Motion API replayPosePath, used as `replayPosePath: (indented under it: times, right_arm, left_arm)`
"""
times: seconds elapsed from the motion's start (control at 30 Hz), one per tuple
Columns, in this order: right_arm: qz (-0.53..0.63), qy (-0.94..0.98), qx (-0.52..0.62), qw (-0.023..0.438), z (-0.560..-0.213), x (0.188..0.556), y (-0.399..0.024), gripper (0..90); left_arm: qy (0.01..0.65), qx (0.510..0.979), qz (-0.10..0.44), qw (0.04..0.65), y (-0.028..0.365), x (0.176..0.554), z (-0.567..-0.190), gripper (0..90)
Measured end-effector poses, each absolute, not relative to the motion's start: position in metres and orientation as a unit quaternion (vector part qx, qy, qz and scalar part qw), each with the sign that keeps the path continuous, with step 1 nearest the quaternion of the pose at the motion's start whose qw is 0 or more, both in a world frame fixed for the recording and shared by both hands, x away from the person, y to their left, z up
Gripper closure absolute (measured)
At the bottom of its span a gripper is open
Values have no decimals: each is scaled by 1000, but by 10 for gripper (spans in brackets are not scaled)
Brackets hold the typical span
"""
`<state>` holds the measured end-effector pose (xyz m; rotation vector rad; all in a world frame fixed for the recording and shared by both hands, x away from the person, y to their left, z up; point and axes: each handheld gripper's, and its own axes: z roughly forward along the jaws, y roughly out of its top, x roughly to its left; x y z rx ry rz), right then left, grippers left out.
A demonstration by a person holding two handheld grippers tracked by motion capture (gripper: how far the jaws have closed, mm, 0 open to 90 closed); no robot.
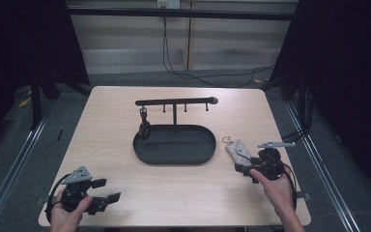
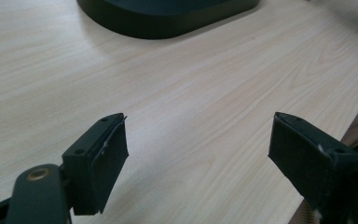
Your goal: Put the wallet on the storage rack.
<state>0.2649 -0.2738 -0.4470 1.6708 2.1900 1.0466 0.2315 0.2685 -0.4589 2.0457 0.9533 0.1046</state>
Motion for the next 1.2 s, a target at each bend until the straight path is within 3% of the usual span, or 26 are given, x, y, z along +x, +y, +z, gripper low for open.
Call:
replayPosePath:
  times: [0.53,1.2]
  right_arm:
    - [305,753,576,86,-434,304,-276,168]
    - [207,788,578,41,-437,345,-268,221]
  left_arm:
    - [366,829,11,422,268,228,-461,175]
    - [369,827,7,423,270,229,-460,177]
